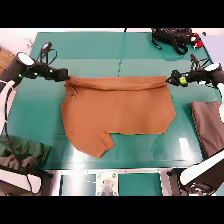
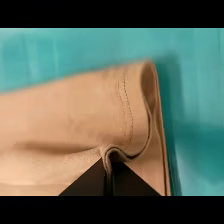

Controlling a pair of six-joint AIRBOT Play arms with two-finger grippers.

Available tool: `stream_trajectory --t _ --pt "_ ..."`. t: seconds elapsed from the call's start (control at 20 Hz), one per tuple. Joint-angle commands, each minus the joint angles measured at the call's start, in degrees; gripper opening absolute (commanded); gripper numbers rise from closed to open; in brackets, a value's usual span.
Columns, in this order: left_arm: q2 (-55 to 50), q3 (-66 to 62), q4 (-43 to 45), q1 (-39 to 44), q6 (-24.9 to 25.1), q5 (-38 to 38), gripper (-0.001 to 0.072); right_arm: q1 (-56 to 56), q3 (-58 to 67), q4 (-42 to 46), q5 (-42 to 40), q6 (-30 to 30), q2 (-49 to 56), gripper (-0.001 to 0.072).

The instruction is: Fold the shirts.

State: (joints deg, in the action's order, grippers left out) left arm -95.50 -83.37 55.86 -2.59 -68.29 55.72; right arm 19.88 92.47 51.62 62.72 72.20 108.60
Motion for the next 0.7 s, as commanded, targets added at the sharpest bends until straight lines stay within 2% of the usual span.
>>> stream_trajectory --t 0.0,0.2,0.4,0.65 --pt "-0.04 3.39 1.20 0.04 -1.77 2.97 0.0022 -0.13 -2.71 2.71 3.30 1.33 -0.09 0.0014" --pt "-0.04 3.54 0.28 0.04 -1.81 3.26 0.0022 -0.13 -2.80 2.69 4.85 1.77 -0.09 0.0015" --pt "-0.04 3.54 -0.13 0.04 -2.19 7.10 0.0022 0.39 -2.73 3.34 5.29 2.43 -0.68 0.0015" --pt "-0.04 3.54 4.07 -0.02 -4.98 7.50 0.0022 2.45 -2.60 6.19 5.51 3.91 -1.36 0.0015"
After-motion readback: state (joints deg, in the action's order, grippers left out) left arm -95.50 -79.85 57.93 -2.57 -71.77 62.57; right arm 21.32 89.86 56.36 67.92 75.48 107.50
